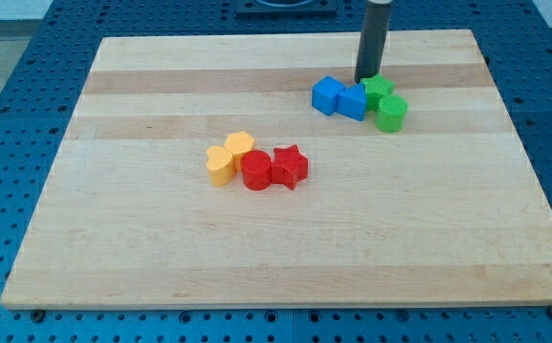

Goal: Move the green star along with green circle a bit down

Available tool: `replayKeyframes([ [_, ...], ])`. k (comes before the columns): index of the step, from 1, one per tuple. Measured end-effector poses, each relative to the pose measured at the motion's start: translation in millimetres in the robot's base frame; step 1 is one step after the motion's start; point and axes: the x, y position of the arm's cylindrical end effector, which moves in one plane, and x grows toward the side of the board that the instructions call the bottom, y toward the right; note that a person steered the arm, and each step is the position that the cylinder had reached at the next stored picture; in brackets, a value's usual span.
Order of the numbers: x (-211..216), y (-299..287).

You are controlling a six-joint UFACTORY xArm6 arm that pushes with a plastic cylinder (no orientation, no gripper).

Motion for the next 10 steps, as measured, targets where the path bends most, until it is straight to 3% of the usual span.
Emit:
replayKeyframes([
  [5,1.6,36.7],
  [8,3.8,-21.1],
  [10,3.9,0.3],
])
